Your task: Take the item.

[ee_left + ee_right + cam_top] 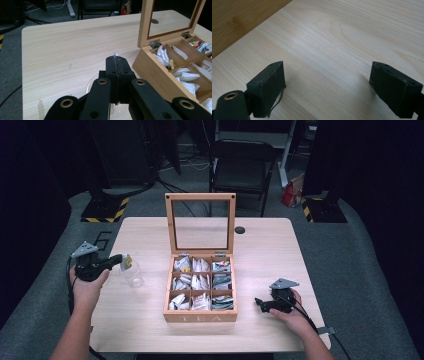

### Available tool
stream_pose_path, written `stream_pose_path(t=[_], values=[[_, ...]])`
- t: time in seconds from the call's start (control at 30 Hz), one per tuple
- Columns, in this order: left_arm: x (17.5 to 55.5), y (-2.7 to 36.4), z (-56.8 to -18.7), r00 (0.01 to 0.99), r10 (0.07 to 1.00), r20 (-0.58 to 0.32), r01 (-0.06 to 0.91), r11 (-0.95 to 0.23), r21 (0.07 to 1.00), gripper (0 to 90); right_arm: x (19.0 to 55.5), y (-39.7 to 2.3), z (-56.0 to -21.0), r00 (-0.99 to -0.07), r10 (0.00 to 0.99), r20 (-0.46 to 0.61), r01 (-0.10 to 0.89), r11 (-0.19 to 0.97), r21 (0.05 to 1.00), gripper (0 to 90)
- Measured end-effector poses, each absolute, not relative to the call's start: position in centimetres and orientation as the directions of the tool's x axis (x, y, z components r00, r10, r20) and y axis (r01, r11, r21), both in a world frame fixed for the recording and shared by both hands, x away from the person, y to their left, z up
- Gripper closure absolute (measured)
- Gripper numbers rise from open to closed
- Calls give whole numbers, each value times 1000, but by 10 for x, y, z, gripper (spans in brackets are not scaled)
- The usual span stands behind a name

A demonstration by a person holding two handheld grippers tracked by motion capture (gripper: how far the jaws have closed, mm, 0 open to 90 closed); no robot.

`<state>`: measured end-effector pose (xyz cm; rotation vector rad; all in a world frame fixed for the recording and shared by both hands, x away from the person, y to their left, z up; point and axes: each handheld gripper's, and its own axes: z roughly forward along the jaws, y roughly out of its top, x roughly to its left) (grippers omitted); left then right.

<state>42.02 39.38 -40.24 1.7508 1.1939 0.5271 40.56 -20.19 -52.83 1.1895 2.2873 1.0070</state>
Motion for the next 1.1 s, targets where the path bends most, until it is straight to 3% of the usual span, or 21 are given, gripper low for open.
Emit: stream_pose_path(t=[1.1], values=[[428, 387, -433, 434, 888, -151, 550, -129, 825, 893, 406, -202, -528, -574, 819, 0, 553, 388, 737, 124]])
